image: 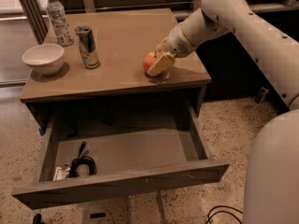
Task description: Place apple into top drawer
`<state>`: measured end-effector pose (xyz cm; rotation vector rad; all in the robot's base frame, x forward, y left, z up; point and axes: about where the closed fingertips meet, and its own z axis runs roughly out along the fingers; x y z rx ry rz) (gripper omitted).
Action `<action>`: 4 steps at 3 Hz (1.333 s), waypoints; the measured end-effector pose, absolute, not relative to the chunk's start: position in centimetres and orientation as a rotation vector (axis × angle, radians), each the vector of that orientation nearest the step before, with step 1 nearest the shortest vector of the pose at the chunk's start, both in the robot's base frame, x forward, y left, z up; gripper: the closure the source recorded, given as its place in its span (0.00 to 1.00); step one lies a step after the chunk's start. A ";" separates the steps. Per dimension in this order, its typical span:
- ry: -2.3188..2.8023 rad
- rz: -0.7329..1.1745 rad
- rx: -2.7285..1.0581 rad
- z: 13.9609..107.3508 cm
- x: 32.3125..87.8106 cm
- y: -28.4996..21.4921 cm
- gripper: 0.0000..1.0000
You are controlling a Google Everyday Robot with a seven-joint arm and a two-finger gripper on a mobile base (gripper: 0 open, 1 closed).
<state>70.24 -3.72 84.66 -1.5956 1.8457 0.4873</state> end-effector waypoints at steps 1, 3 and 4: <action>1.846 0.487 -1.596 84.7 70.2 -3.7 0.65; 1.800 0.475 -1.623 85.2 69.0 -3.6 1.00; 1.714 0.443 -1.675 86.6 65.1 -3.3 1.00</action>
Offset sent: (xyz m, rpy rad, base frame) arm 0.0000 0.0000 0.0000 0.0000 0.0000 0.0000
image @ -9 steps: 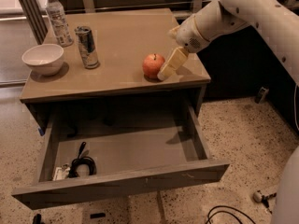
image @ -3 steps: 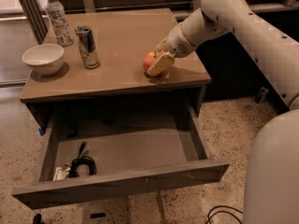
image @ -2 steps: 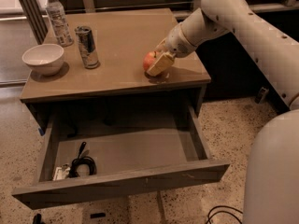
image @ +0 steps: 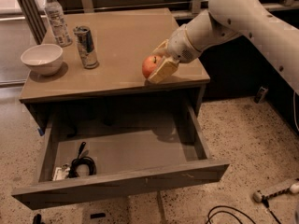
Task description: Place apple into top drawer
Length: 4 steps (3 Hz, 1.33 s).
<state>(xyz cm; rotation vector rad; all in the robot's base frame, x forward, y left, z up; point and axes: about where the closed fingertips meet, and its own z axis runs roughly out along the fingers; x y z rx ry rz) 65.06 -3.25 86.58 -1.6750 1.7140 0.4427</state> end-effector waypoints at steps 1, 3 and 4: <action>1.663 0.491 -1.767 86.2 57.9 -2.2 1.00; 1.664 0.493 -1.784 83.2 57.6 -1.7 1.00; 1.671 0.512 -1.788 79.3 56.4 -0.9 1.00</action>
Offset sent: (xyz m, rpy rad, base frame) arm -0.0574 0.0079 0.0050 -0.0029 -0.0001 0.0714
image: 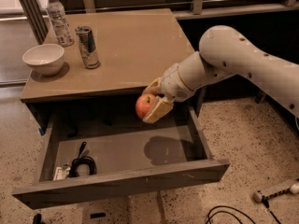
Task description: Place apple into top drawer
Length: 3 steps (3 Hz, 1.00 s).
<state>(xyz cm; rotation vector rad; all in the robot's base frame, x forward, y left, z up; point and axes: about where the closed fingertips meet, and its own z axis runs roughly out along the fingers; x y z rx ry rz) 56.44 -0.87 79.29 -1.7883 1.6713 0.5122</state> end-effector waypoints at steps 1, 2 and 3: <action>1.684 0.520 -1.793 74.6 56.0 -0.2 1.00; 1.656 0.506 -1.785 69.3 56.8 0.3 1.00; 1.657 0.506 -1.785 69.3 56.8 0.3 1.00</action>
Offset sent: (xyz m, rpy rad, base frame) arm 0.0117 0.0127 -0.1570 0.0178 -0.0493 0.0111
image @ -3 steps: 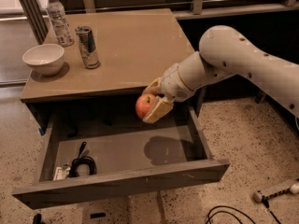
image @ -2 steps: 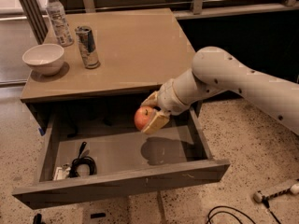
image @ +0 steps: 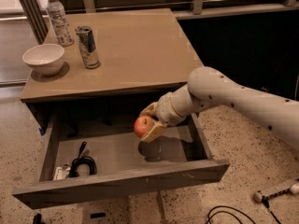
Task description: Place apple into top drawer
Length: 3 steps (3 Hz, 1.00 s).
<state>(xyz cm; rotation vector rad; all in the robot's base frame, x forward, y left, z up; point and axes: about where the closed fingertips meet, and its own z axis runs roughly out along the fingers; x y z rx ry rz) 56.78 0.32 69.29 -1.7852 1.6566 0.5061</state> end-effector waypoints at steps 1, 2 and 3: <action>1.682 0.498 -1.776 67.5 56.7 -0.1 1.00; 1.694 0.508 -1.763 65.7 56.9 -0.1 1.00; 1.695 0.526 -1.752 64.3 57.2 0.3 1.00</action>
Offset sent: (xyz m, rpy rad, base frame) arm 0.0043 -0.0075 -0.0541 0.0000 0.0277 -0.0482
